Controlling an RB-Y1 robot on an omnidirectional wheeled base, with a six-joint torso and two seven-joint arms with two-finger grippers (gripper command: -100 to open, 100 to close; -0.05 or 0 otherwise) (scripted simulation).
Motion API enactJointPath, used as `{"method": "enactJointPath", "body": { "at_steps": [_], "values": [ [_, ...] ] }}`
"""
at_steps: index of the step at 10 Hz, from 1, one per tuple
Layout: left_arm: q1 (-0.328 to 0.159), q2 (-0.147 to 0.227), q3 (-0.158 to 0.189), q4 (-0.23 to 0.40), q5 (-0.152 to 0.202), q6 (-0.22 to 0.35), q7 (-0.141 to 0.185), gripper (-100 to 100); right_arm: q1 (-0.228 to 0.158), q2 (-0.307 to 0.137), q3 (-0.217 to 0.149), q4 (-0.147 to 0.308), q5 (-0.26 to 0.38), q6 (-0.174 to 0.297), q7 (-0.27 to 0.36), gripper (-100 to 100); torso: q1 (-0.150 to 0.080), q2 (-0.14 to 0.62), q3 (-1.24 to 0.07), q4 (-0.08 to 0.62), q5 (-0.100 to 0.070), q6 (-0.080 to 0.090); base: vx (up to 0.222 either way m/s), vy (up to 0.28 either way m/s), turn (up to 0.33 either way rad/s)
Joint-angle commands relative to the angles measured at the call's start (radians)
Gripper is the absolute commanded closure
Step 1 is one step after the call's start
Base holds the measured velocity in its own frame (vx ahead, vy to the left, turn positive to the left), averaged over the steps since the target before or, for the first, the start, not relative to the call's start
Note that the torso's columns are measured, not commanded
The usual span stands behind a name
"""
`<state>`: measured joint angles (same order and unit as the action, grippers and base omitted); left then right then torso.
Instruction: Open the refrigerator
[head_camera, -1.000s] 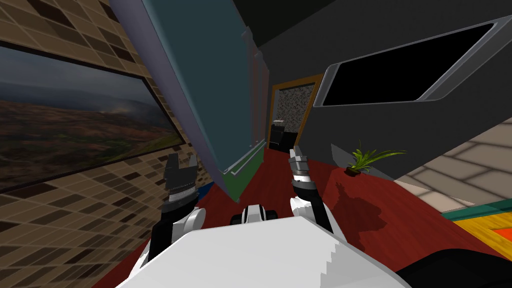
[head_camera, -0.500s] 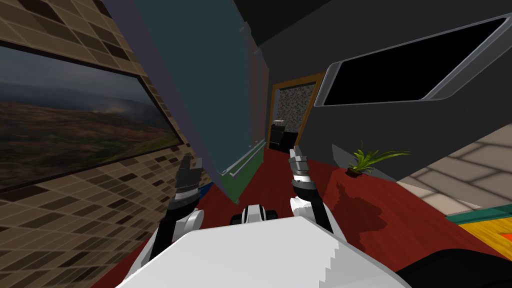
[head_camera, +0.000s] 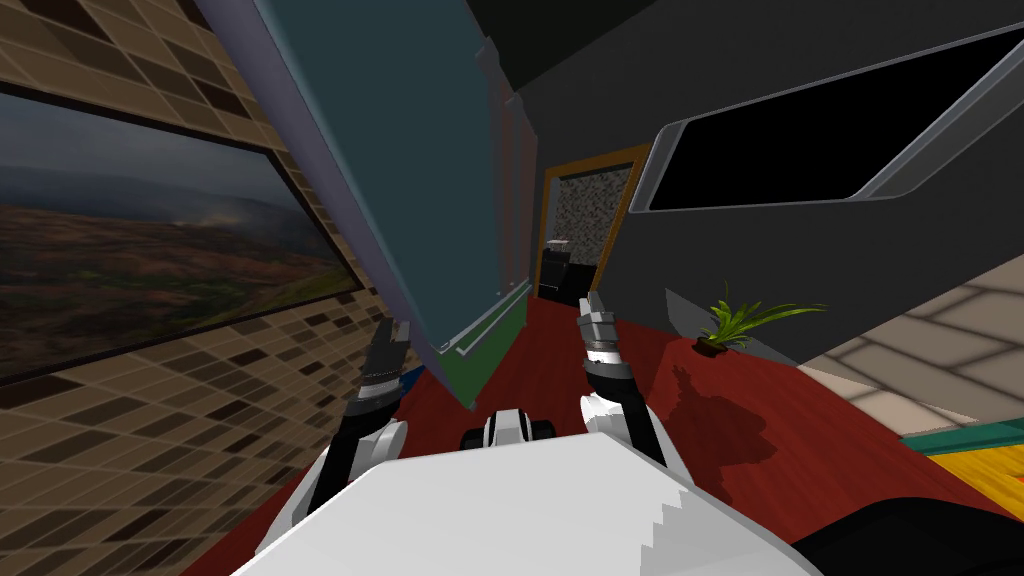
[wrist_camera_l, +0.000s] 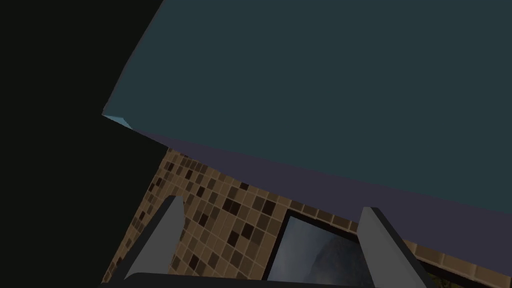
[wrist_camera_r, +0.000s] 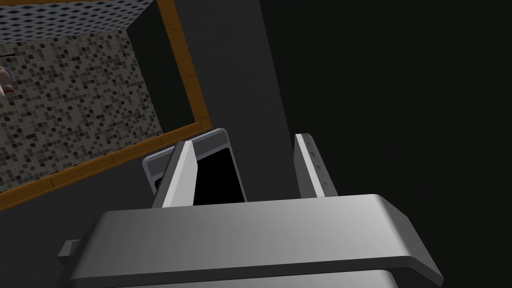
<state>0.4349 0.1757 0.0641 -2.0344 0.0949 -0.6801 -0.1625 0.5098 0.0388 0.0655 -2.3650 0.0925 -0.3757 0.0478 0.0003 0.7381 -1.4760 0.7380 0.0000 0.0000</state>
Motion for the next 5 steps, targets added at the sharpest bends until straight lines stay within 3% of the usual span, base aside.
{"method": "enactJointPath", "body": {
  "at_steps": [1,5],
  "values": [
    [-0.016,0.011,0.007,0.071,-0.009,-0.016,0.001,-100,0.000,0.000,0.000,0.000,0.000,0.000,0.000,0,0.000,0.000,0.000,0.000,0.000,0.000,0.032,-0.038,0.012],
    [-0.032,0.016,0.014,0.167,-0.018,-0.031,0.002,-100,0.000,0.000,0.000,0.000,0.000,0.000,0.000,0,0.000,-0.001,0.000,0.000,0.000,0.000,0.034,-0.027,0.008]
  ]
}}
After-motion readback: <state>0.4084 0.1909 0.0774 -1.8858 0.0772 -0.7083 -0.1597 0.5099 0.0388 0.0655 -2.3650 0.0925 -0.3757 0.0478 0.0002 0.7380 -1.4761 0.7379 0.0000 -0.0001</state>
